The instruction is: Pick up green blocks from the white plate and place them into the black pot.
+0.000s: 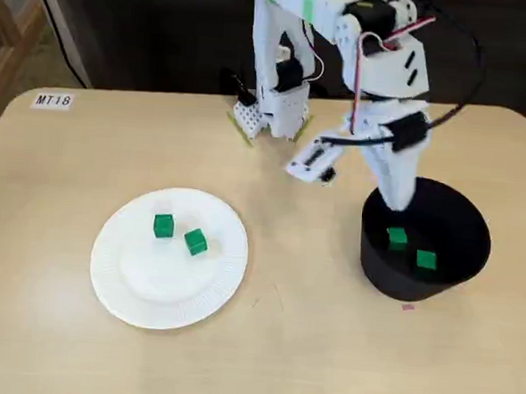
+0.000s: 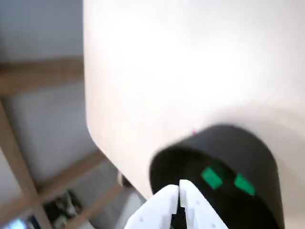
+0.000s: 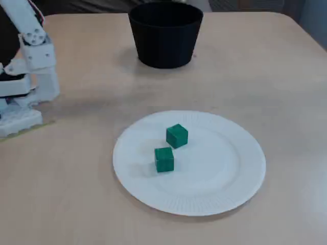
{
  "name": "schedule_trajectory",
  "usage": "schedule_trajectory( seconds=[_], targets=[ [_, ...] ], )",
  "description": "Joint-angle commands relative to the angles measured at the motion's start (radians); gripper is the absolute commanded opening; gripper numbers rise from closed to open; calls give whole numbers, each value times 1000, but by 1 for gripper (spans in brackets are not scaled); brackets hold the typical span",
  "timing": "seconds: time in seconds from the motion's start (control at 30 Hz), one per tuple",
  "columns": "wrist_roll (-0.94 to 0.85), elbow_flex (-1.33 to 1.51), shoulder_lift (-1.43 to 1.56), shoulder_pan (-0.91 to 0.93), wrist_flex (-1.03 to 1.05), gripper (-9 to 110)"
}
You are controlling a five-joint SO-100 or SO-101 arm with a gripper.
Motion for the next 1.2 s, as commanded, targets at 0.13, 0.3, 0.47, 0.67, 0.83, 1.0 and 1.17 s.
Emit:
schedule_trajectory(
  seconds=[0.13,0.3,0.47,0.67,0.83,1.0,1.17],
  targets=[
    [192,-72,-97,492,196,-2],
    [353,-61,-201,565,313,-2],
    [526,-58,-250,554,353,-3],
    [586,-67,-336,543,327,-2],
    [578,-71,-374,537,336,15],
    [572,-72,-390,532,344,20],
    [548,-64,-410,546,339,22]
  ],
)
